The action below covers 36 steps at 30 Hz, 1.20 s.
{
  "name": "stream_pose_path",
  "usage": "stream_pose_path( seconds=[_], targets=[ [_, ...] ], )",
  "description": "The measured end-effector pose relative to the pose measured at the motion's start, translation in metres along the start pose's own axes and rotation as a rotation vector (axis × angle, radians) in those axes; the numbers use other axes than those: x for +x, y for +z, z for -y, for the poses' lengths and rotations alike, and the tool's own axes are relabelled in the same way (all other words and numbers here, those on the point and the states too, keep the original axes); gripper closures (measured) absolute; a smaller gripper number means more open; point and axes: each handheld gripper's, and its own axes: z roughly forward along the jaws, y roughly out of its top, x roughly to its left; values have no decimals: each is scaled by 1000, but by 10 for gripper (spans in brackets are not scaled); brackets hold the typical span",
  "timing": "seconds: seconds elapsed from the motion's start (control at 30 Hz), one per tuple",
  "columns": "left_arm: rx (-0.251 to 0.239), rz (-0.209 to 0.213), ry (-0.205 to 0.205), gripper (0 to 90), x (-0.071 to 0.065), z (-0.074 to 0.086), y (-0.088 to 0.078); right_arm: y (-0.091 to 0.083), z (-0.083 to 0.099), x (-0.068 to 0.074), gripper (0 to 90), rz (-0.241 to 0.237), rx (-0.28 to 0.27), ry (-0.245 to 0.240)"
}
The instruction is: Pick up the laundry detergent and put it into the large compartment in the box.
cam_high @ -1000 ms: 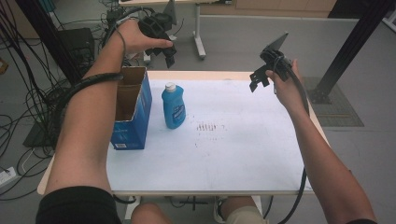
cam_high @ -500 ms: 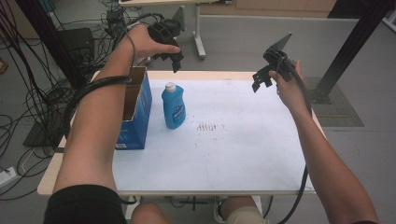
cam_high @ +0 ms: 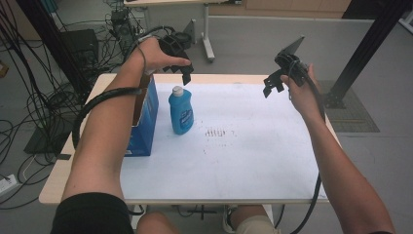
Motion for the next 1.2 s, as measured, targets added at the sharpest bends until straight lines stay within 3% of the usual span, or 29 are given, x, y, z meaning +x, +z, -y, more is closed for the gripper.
stream_pose_path(
  seconds=[0.9,1.2],
  targets=[
    [48,13,17,95,-4,-8,50,3,3,-6,67,-3,10,7],
    [49,15,2,95,-7,-6,64,5,4,-6,66,-4,9,10]
  ],
)
